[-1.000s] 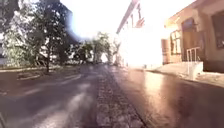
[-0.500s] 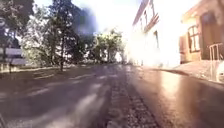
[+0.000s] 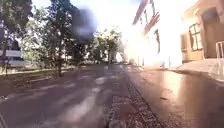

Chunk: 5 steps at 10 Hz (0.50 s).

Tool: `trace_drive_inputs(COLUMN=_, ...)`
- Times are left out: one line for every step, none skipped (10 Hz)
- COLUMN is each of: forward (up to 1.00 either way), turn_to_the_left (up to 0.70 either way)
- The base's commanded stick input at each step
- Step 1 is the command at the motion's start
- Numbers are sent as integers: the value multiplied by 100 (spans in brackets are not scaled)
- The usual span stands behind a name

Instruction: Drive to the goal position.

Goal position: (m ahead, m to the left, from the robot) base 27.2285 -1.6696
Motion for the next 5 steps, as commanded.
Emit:
trace_drive_inputs(forward=50, turn_to_the_left=0)
trace_drive_inputs(forward=50, turn_to_the_left=0)
trace_drive_inputs(forward=50, turn_to_the_left=0)
trace_drive_inputs(forward=50, turn_to_the_left=0)
trace_drive_inputs(forward=50, turn_to_the_left=0)
